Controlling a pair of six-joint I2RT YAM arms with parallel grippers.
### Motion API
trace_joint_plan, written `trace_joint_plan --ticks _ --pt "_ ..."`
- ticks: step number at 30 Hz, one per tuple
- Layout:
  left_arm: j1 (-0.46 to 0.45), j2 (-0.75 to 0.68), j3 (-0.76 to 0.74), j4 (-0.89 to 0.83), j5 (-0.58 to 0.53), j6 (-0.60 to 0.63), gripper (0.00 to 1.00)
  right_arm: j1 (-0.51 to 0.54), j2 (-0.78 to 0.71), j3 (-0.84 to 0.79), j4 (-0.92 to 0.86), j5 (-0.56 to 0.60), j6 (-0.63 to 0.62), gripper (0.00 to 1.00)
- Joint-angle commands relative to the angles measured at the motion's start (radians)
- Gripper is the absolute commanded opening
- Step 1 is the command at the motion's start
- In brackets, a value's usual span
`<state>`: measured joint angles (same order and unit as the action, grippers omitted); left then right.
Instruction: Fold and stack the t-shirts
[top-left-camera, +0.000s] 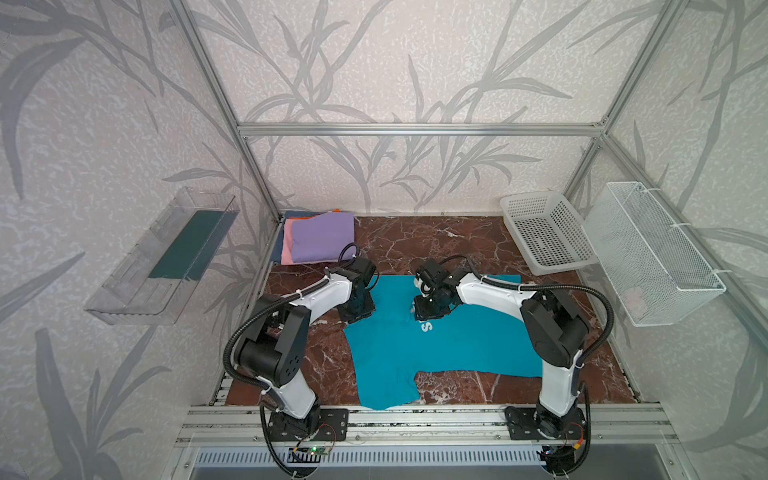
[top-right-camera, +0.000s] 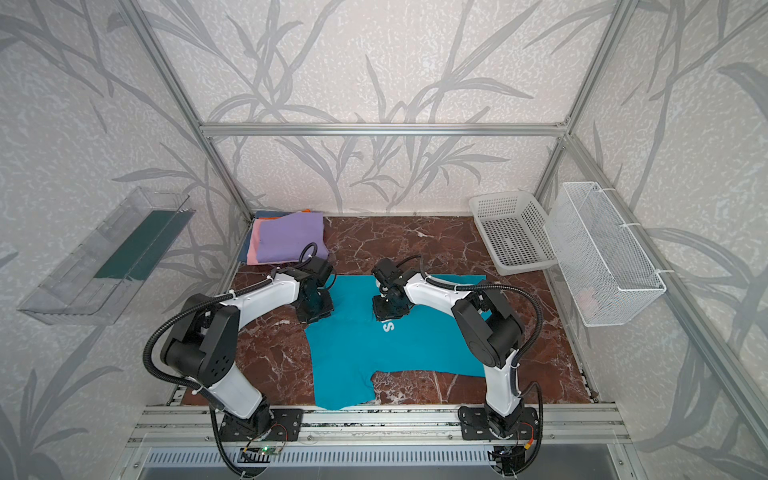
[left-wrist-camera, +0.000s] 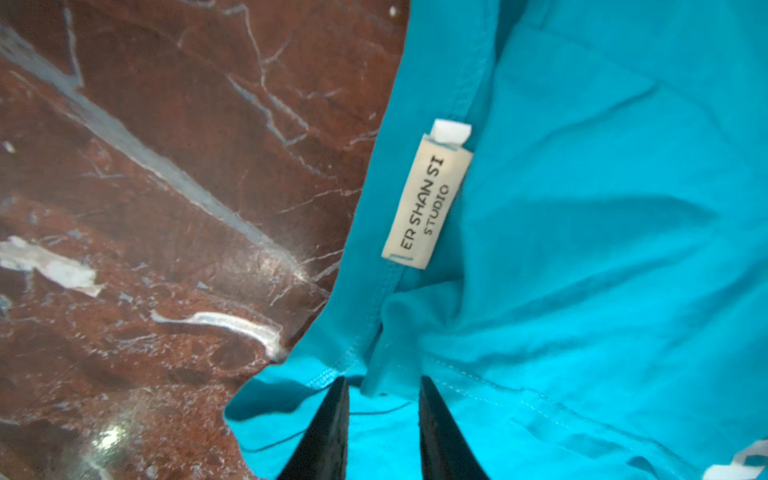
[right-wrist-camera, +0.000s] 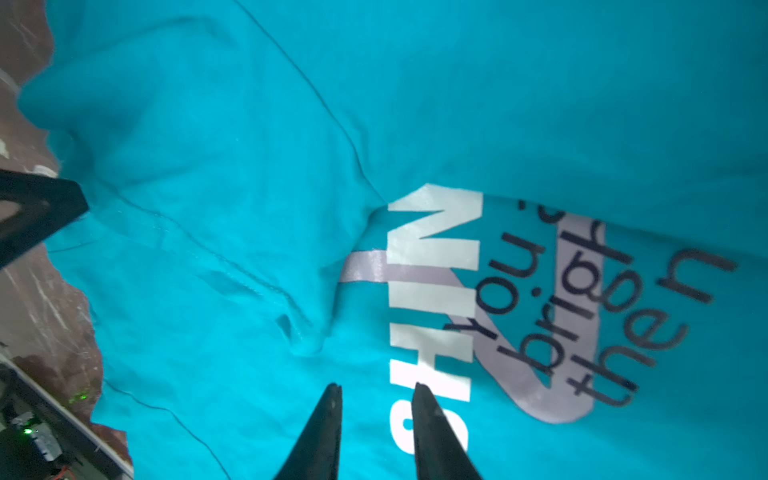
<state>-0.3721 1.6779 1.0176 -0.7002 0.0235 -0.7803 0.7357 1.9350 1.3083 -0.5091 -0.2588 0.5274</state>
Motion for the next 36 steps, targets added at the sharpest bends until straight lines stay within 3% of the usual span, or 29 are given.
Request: trace_joint_plan --ticks 1,7,23,36 --pt "0.0 0.008 -0.004 0.003 -0.02 -0.008 0.24 -0.004 0.015 -0.005 0.027 -0.047 0.038 0.32" --pt "-0.001 -0.004 -0.003 0.003 -0.028 -0.011 0.0 0.001 0.01 -0.006 0.03 -0.043 0.045 0.33" --pt "-0.042 -0.142 -0.013 -0.055 0.074 -0.092 0.0 0.002 0.011 0.01 0.02 -0.03 0.037 0.33" --pt "-0.103 -0.107 -0.088 -0.017 0.139 -0.156 0.0 0.001 -0.004 0.005 -0.006 0.0 0.022 0.33"
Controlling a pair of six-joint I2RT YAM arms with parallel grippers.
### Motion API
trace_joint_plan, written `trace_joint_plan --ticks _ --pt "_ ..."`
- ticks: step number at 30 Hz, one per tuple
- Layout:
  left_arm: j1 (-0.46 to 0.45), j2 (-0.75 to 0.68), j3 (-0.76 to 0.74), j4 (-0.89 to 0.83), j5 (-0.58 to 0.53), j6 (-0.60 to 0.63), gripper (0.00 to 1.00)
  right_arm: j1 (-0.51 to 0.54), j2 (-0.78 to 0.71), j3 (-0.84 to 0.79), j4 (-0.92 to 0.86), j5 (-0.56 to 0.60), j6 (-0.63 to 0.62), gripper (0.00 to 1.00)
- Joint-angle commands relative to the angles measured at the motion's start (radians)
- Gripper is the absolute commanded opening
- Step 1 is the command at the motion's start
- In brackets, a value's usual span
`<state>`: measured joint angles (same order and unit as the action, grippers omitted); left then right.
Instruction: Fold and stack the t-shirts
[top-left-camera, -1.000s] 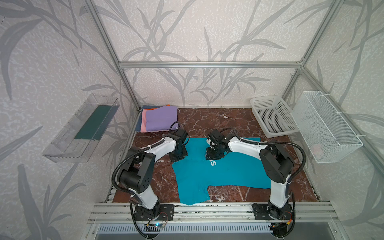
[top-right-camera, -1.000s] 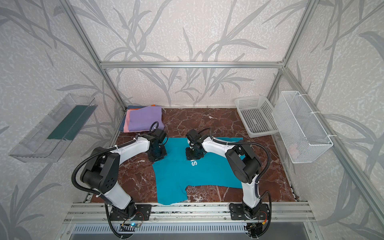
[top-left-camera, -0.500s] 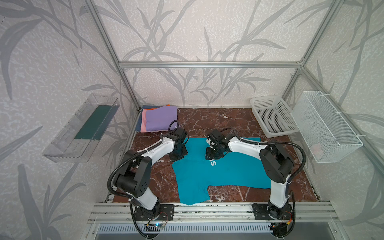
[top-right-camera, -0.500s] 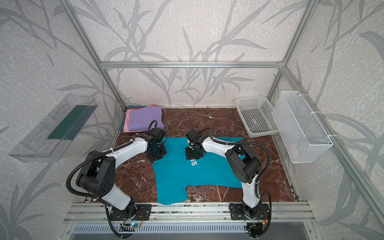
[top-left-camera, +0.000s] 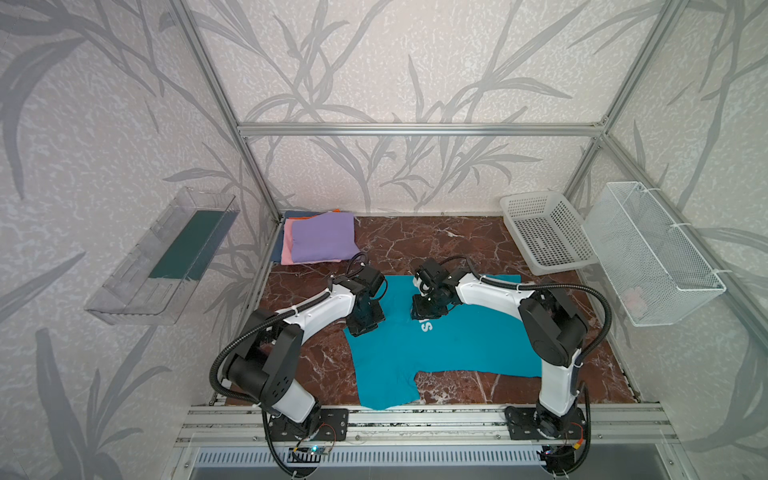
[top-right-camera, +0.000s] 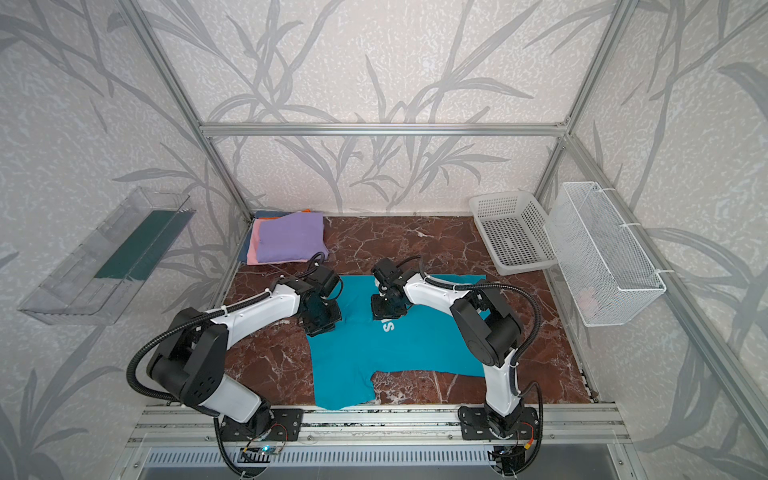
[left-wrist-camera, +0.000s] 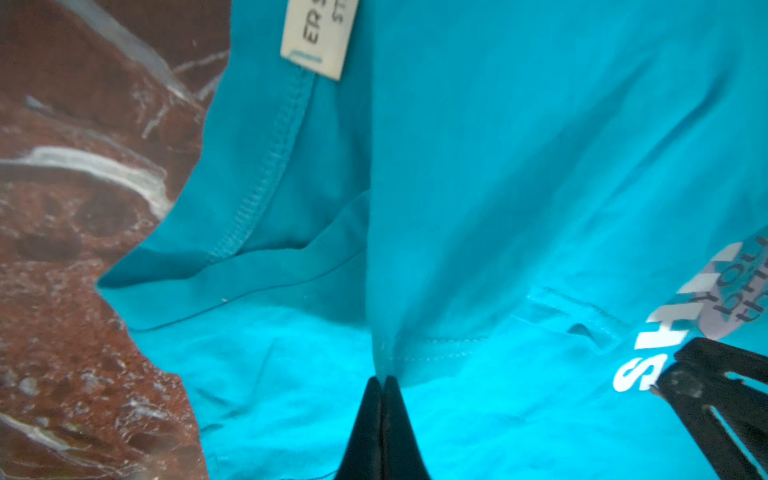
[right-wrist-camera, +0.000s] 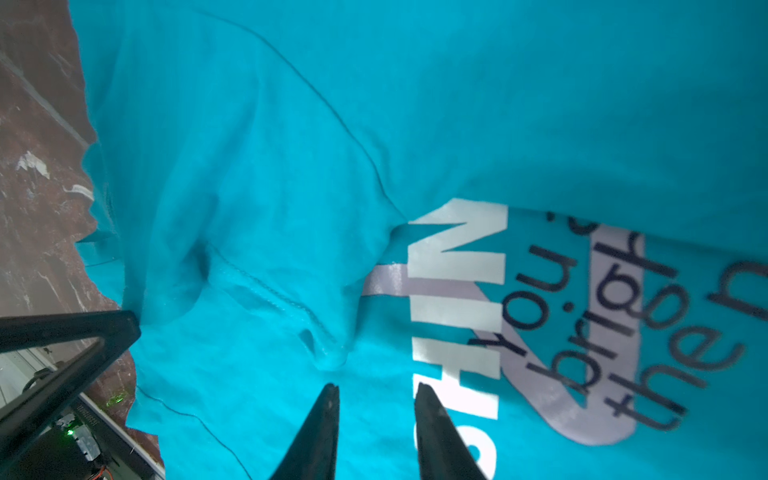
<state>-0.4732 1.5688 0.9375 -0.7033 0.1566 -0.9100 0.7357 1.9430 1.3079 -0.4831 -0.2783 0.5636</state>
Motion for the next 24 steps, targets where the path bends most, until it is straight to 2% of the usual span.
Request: trace_joint_plan --ticks 1,5,9,12,17,20,24 --pt "-0.001 0.0 -0.004 -0.018 0.004 -0.024 0.0 0.001 -0.013 0.006 -0.034 0.02 -0.015 0.33" --pt "-0.002 -0.001 0.027 -0.025 0.016 -0.019 0.05 0.001 -0.016 0.011 -0.051 0.022 -0.023 0.33" --pt "-0.001 -0.018 0.08 -0.076 0.026 0.006 0.26 0.002 -0.055 0.012 -0.127 0.042 -0.071 0.33" --pt "-0.001 -0.067 0.104 -0.137 0.008 0.045 0.33 0.001 -0.134 -0.016 -0.232 0.131 -0.113 0.33" --pt "-0.015 -0.158 0.105 -0.276 -0.008 0.15 0.31 -0.038 -0.329 -0.112 -0.403 0.289 -0.109 0.35" --pt "-0.058 -0.211 0.063 -0.356 -0.027 0.202 0.28 -0.116 -0.45 -0.2 -0.482 0.329 -0.059 0.38" --pt "-0.096 -0.278 -0.055 -0.358 -0.01 0.211 0.27 -0.26 -0.593 -0.341 -0.522 0.332 -0.007 0.42"
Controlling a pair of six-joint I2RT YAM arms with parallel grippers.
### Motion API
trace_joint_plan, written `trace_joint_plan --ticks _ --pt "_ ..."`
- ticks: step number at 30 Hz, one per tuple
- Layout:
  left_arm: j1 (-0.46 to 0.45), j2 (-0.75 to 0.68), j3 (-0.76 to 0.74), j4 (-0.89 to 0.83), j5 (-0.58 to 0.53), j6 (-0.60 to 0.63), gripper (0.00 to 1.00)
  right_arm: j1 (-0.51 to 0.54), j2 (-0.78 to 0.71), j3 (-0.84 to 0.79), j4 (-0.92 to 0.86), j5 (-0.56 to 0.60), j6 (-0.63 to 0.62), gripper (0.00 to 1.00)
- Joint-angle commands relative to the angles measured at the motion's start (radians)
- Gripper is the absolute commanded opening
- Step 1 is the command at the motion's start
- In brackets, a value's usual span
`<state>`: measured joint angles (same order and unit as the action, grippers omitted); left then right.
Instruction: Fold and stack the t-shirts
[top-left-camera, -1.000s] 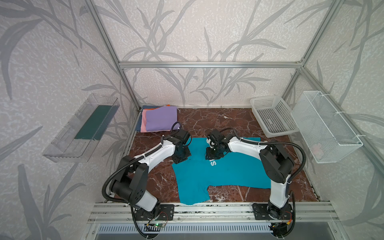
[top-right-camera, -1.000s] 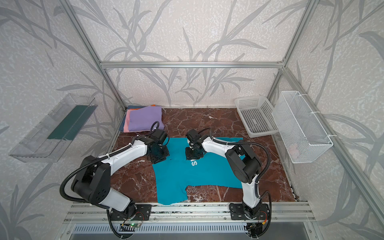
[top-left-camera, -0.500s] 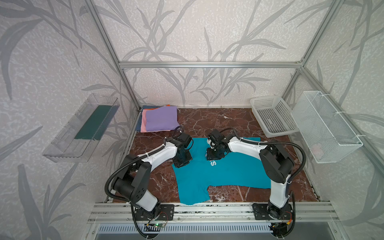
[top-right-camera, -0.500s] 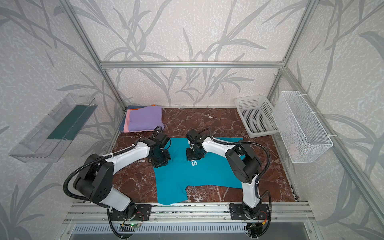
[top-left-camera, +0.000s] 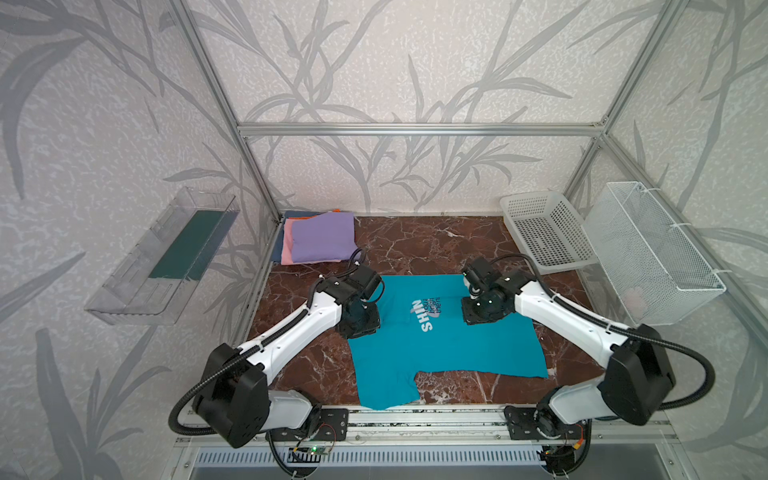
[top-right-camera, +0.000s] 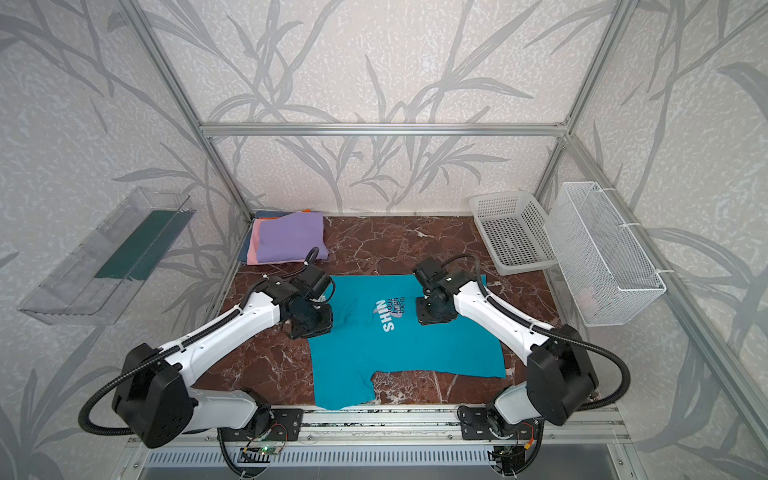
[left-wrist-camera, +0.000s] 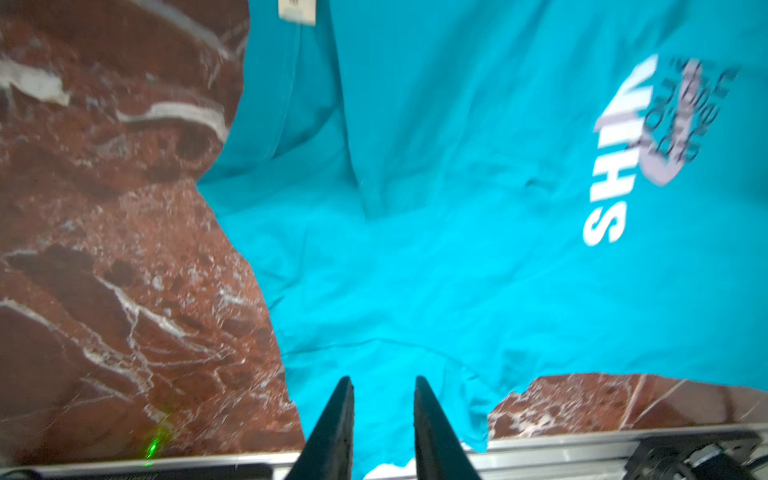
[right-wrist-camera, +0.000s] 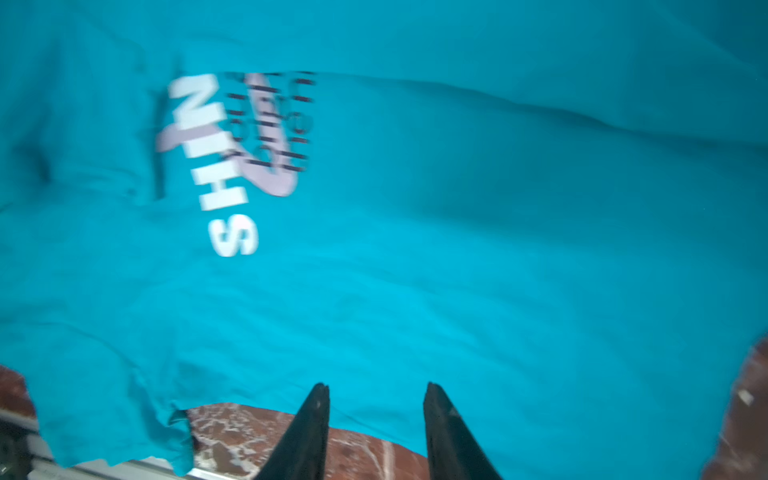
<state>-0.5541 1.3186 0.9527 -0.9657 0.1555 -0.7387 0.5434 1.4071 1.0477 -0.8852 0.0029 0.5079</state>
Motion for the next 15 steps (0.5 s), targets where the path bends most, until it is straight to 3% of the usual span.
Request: trace_joint_plan --ticks 1,4,7,15 --pt "-0.014 -0.037 -0.092 -0.081 -0.011 0.036 0.27 -0.096 -0.084 -0.107 -0.107 0.036 0.055 0.42" --pt "-0.013 -0.028 -0.102 -0.046 -0.035 0.035 0.28 -0.123 -0.139 -0.15 -0.004 -0.056 0.068 0.4" --pt "-0.013 0.0 -0.083 -0.022 -0.035 0.03 0.28 -0.076 -0.106 -0.135 0.104 -0.138 0.102 0.37" --pt "-0.012 -0.013 -0.197 0.056 0.024 -0.031 0.37 0.142 0.211 0.068 0.31 -0.227 0.124 0.36"
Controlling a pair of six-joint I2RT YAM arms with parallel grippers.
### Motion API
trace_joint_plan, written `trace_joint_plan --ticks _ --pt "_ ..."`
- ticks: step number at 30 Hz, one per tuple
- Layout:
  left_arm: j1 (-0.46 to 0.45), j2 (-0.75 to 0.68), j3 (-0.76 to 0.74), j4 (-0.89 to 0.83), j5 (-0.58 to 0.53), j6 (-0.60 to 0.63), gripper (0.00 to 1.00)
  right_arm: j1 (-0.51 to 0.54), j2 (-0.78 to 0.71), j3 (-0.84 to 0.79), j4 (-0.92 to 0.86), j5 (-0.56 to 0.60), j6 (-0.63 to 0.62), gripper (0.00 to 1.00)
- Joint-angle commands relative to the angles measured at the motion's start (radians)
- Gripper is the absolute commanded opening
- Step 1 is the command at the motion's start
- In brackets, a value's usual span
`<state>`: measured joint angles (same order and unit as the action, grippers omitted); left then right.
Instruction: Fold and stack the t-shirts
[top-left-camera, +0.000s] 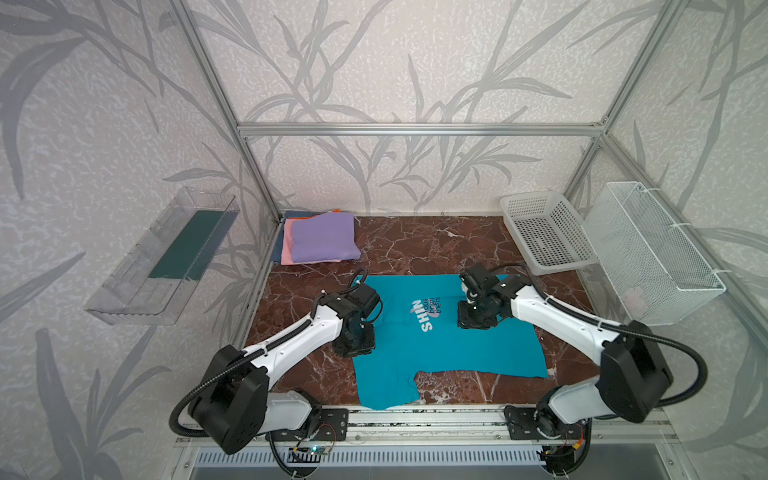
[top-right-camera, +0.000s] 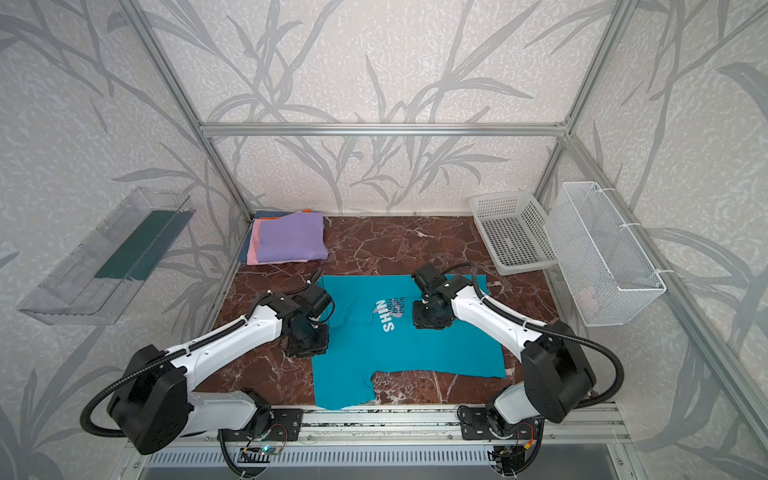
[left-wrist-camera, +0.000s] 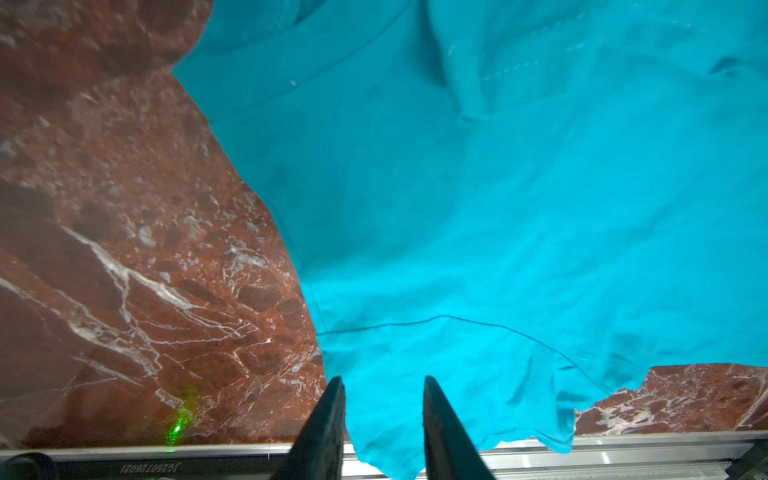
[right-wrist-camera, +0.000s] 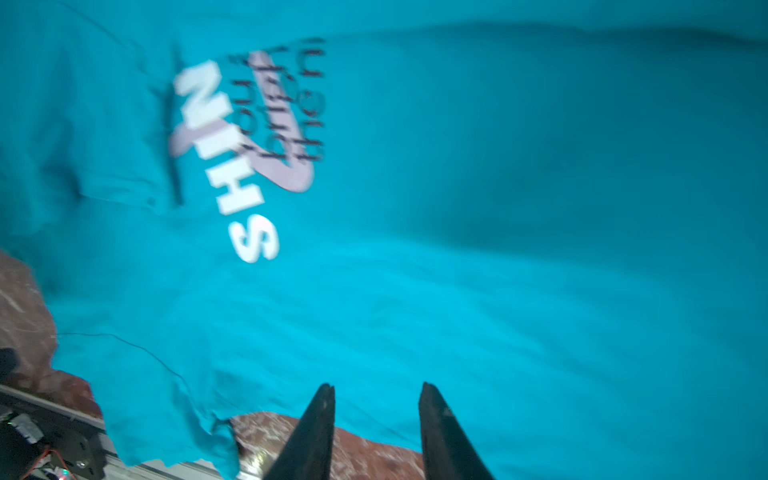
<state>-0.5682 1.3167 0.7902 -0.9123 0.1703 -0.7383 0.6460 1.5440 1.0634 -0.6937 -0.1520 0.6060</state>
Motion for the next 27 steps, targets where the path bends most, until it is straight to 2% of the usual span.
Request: trace_joint_plan --ticks 1,9,14,19,27 --pt "0.002 -0.009 -0.038 -0.001 -0.002 -0.035 0.38 0.053 0.109 0.076 0.142 -0.081 0.025 0.36" --pt "0.008 0.005 -0.045 -0.014 -0.034 -0.051 0.38 0.11 0.395 0.292 0.211 -0.134 0.024 0.37" --pt "0.013 0.03 -0.028 -0.039 -0.056 -0.049 0.39 0.113 0.487 0.337 0.221 -0.156 0.026 0.36" --pt "0.015 0.048 -0.026 -0.031 -0.051 -0.046 0.39 0.113 0.515 0.337 0.225 -0.152 0.026 0.35" --pt "0.018 0.067 -0.01 -0.031 -0.05 -0.041 0.39 0.115 0.491 0.32 0.23 -0.17 0.054 0.0"
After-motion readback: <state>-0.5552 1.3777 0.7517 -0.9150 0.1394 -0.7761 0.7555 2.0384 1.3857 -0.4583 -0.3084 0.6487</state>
